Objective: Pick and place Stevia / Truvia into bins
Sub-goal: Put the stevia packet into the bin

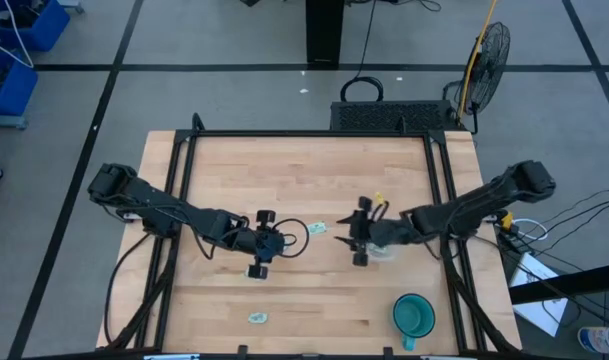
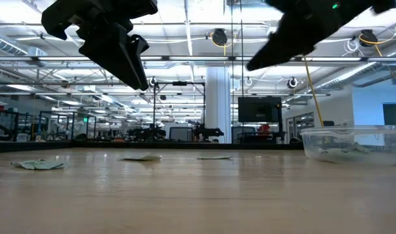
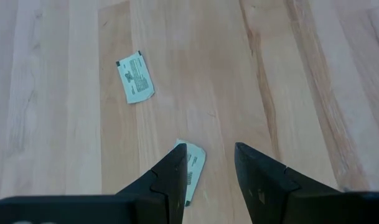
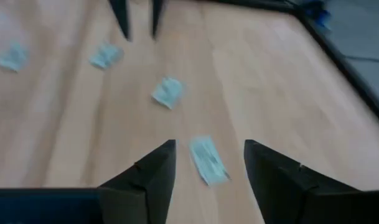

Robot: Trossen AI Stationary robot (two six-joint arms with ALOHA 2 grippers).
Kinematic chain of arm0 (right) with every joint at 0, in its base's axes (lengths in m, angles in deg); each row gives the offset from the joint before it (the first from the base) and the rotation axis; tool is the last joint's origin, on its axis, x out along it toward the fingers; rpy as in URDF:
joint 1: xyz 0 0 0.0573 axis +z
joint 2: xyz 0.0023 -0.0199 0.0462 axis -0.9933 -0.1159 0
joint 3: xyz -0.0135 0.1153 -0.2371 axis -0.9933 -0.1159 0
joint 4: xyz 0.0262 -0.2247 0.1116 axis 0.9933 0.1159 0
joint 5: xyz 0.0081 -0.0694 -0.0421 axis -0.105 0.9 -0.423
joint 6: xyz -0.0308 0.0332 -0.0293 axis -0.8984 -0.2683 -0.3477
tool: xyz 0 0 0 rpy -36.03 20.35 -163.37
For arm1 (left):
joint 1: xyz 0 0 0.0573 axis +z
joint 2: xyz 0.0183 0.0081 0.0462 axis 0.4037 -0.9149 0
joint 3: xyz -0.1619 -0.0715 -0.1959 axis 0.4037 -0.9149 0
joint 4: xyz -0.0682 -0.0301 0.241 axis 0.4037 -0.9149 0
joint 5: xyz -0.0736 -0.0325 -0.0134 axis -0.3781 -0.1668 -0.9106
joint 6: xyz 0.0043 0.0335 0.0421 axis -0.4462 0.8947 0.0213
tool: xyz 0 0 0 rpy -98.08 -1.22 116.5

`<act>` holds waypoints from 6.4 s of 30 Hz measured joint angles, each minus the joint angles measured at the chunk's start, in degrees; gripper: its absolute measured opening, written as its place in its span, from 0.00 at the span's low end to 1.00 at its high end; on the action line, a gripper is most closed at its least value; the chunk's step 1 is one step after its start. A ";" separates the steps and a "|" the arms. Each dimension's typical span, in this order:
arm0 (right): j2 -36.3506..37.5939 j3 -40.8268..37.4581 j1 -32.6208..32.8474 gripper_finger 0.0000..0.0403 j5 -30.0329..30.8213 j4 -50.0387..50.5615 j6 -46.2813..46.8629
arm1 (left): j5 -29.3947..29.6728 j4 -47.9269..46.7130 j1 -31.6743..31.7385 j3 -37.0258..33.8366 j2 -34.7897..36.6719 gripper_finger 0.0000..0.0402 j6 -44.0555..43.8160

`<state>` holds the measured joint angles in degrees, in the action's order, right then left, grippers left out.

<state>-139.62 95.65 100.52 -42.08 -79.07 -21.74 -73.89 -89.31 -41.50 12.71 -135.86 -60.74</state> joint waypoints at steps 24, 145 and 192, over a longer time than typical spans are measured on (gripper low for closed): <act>-30.33 -1.45 -19.08 0.59 -27.17 -31.57 -2.21 | -0.02 -1.49 0.00 0.02 0.00 0.35 -0.26; 8.69 -19.88 2.62 0.36 6.14 -31.25 0.30 | 7.61 4.54 0.70 0.09 -18.29 0.08 -8.35; 34.92 -19.68 12.19 0.35 13.87 -18.57 -6.16 | -12.65 52.21 10.79 29.61 -39.98 0.00 7.50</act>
<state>-104.70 75.97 112.71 -28.21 -97.65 -27.90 -86.55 -37.10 -30.71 42.32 -175.84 -53.24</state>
